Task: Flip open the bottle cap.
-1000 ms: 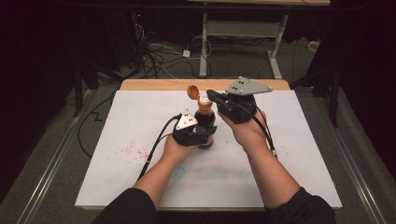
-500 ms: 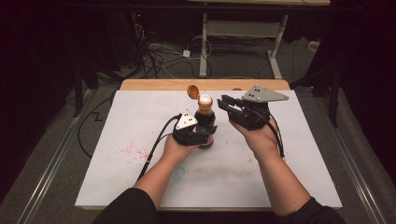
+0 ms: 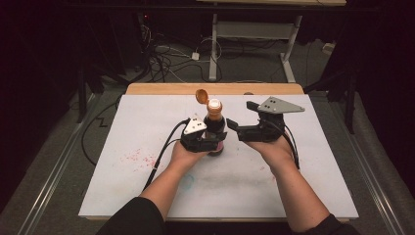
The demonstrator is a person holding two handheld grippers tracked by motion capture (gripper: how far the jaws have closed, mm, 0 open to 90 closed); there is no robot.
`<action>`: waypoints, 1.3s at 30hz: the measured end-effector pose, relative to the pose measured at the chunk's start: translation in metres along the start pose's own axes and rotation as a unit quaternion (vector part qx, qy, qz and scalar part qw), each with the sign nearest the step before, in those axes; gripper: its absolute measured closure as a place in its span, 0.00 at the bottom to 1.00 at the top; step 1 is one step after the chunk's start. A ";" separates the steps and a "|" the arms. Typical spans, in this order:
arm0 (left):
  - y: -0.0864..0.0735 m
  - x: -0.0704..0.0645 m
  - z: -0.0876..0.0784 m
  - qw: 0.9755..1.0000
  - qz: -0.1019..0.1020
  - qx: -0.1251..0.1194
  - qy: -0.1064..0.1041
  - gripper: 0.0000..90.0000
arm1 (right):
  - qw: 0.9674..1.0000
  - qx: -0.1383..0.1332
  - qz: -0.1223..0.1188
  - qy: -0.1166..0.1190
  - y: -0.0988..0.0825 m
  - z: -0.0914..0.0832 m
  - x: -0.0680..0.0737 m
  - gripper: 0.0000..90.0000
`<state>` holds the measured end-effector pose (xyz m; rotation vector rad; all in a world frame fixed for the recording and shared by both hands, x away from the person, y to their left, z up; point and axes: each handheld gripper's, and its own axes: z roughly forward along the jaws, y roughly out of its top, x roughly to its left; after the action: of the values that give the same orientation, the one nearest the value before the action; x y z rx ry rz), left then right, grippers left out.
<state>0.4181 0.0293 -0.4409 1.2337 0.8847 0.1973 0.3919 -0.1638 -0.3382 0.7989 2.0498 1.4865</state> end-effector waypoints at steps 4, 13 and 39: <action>0.003 0.004 0.000 1.000 -0.024 0.003 0.005 0.13 | 1.000 0.002 0.008 -0.012 -0.007 0.000 -0.003 0.00; 0.006 0.005 -0.009 0.999 -0.021 0.030 0.008 0.00 | 1.000 -0.003 0.009 -0.020 -0.018 -0.004 -0.006 0.00; -0.013 0.027 -0.056 0.998 -0.023 0.049 0.034 0.00 | 0.999 0.041 0.018 -0.029 -0.080 0.001 -0.004 0.00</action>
<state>0.3934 0.0814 -0.4685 1.3023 0.9903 0.1598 0.3817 -0.1847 -0.4144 0.9048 2.0742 1.3908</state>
